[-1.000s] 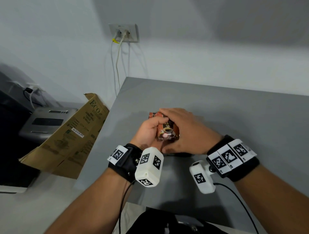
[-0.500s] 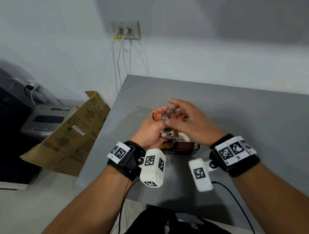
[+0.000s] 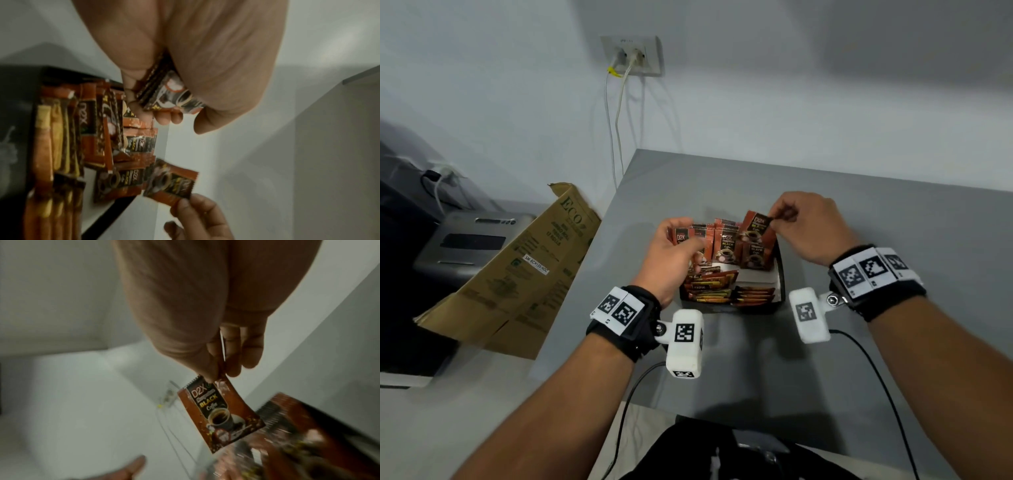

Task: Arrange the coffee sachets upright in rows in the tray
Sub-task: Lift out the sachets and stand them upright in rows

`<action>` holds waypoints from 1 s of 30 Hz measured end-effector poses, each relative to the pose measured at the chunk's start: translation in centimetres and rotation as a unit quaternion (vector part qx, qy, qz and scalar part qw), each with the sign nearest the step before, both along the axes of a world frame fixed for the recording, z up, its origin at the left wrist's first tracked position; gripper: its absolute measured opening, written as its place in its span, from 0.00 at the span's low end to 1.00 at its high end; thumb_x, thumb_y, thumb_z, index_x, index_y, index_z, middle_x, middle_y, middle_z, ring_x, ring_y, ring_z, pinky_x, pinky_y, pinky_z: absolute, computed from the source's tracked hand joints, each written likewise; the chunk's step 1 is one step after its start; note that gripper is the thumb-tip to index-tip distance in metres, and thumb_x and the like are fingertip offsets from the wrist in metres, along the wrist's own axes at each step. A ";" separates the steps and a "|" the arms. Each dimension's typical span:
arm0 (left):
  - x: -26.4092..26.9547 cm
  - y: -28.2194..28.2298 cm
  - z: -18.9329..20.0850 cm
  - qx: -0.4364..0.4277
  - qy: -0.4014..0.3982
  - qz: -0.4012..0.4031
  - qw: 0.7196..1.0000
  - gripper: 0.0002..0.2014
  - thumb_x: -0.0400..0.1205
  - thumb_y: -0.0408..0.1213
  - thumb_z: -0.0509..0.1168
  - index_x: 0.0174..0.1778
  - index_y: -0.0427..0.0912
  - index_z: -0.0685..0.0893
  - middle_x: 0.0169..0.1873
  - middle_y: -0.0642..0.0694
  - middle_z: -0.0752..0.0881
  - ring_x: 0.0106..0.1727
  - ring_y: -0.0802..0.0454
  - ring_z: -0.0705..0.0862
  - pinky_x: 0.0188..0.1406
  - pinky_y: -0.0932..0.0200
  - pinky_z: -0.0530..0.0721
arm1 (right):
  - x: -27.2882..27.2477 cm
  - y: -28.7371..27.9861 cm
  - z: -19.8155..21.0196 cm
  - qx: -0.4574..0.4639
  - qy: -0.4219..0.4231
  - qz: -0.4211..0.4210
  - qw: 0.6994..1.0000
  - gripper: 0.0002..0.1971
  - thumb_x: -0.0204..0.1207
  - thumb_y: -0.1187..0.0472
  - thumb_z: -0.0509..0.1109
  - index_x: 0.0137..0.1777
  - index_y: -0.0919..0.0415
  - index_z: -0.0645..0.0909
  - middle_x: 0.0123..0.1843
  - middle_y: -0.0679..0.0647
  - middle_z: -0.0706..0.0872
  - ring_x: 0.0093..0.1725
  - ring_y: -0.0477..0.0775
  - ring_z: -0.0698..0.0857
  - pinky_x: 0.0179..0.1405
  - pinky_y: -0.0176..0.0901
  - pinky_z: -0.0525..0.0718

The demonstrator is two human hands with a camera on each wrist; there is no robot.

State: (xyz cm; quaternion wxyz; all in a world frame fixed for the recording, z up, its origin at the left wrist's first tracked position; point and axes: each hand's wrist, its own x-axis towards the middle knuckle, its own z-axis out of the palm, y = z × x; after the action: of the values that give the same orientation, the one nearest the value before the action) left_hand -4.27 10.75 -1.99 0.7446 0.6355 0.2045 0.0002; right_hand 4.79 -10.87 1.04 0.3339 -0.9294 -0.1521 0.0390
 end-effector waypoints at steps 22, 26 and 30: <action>0.3 1.8 -0.9 0.008 0.042 -0.020 0.999 0.16 0.78 0.20 0.63 0.54 0.45 0.79 0.40 0.44 0.87 0.37 0.50 0.84 0.36 0.53 0.84 | 1.9 0.8 -6.9 -0.129 0.026 0.009 0.991 0.08 0.79 0.66 0.70 0.55 0.60 0.89 0.54 0.57 0.89 0.51 0.56 0.86 0.53 0.44 0.83; 0.5 1.3 -0.4 0.003 0.026 -0.054 0.998 0.20 0.76 0.15 0.64 0.58 0.40 0.78 0.43 0.38 0.89 0.42 0.39 0.88 0.46 0.42 0.88 | 1.4 0.8 -5.5 -0.077 -0.026 0.006 0.997 0.05 0.75 0.62 0.75 0.50 0.57 0.89 0.47 0.51 0.85 0.47 0.51 0.83 0.48 0.40 0.78; 1.1 0.1 0.1 -0.008 -0.021 -0.085 0.996 0.24 0.73 0.11 0.68 0.61 0.36 0.75 0.42 0.36 0.87 0.36 0.42 0.88 0.35 0.51 0.88 | -0.5 3.1 -0.5 0.085 0.032 0.073 0.993 0.07 0.74 0.59 0.77 0.52 0.51 0.89 0.43 0.43 0.90 0.43 0.40 0.87 0.46 0.29 0.82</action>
State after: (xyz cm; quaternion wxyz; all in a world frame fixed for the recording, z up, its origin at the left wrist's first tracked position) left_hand -3.13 10.89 -1.92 0.7509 0.6445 0.1341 -0.0519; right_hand 4.27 -7.79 0.55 0.4129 -0.8823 -0.2116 0.0794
